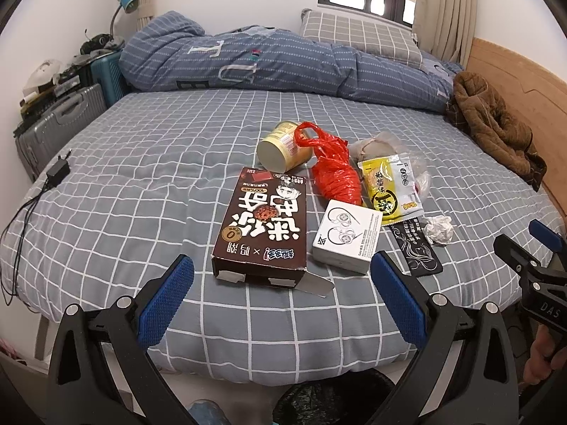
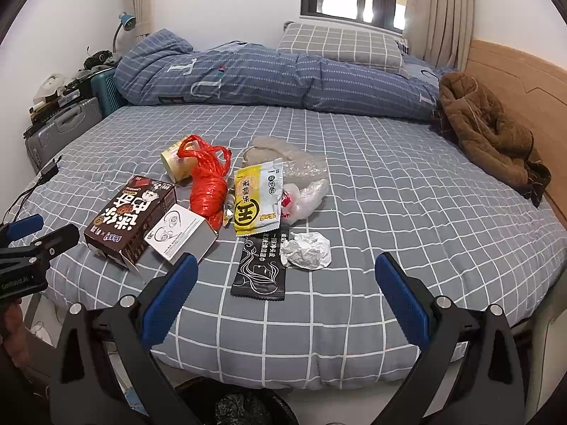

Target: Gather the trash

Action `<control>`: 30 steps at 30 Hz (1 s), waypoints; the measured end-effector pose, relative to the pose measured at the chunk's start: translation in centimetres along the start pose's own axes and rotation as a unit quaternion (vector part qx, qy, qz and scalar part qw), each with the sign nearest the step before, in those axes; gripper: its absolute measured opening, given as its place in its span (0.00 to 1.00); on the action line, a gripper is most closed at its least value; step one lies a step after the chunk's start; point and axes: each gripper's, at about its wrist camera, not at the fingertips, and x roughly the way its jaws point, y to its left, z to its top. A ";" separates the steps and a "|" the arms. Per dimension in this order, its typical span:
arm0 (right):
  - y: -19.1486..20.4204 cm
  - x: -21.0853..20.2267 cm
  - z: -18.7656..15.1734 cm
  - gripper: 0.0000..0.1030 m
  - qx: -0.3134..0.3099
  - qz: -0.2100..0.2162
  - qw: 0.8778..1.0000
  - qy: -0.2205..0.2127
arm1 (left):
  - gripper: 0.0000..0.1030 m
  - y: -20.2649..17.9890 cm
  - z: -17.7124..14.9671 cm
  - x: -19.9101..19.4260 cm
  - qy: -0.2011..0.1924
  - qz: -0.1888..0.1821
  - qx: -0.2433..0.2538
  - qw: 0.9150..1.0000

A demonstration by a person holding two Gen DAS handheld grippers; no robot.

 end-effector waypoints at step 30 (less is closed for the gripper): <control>-0.3 0.2 0.1 0.93 0.001 -0.003 1.000 -0.001 | 0.95 0.1 0.0 0.4 0.005 0.002 0.002 1.000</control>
